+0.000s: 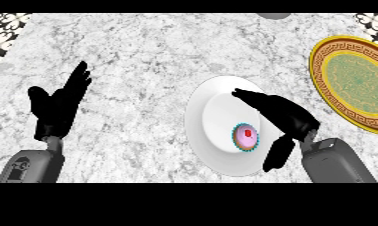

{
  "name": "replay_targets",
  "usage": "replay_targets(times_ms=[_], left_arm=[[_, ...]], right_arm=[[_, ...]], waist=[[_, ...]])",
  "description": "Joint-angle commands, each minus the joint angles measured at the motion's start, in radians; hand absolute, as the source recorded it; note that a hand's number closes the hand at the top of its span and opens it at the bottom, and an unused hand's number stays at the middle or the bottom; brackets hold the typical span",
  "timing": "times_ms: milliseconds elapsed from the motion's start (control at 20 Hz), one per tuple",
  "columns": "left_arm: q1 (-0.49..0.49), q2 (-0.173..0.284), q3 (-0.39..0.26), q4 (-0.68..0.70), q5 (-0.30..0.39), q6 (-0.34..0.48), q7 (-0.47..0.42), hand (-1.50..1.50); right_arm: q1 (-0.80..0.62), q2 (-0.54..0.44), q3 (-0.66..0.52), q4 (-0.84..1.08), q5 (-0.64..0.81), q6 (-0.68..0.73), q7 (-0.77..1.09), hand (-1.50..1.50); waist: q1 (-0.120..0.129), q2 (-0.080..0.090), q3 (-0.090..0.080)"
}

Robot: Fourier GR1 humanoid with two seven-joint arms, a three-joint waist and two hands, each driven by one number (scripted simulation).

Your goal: Pick the cupcake from the plate and place it in the plate

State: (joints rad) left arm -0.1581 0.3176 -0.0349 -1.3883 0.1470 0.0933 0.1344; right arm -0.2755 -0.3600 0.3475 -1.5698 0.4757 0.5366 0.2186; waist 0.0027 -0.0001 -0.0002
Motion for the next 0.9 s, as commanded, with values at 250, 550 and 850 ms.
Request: replay_targets(times_ms=[250,550,850], left_arm=[[-0.019,-0.005,0.078,-0.021,-0.010,-0.063,0.046,0.00],[0.033,-0.051,0.044,-0.106,-0.060,-0.041,0.074,0.00],[-0.006,-0.085,0.056,-0.031,-0.084,-0.039,0.026,0.00]], right_arm=[[-0.035,0.073,-0.031,0.070,0.136,0.033,-0.040,-1.50],[-0.026,0.089,0.000,0.163,0.223,0.035,-0.107,-1.50],[0.031,0.097,0.080,0.148,0.287,0.003,-0.235,1.50]], waist=[[-0.001,0.000,0.000],[0.002,0.000,0.000],[-0.001,0.000,0.000]])
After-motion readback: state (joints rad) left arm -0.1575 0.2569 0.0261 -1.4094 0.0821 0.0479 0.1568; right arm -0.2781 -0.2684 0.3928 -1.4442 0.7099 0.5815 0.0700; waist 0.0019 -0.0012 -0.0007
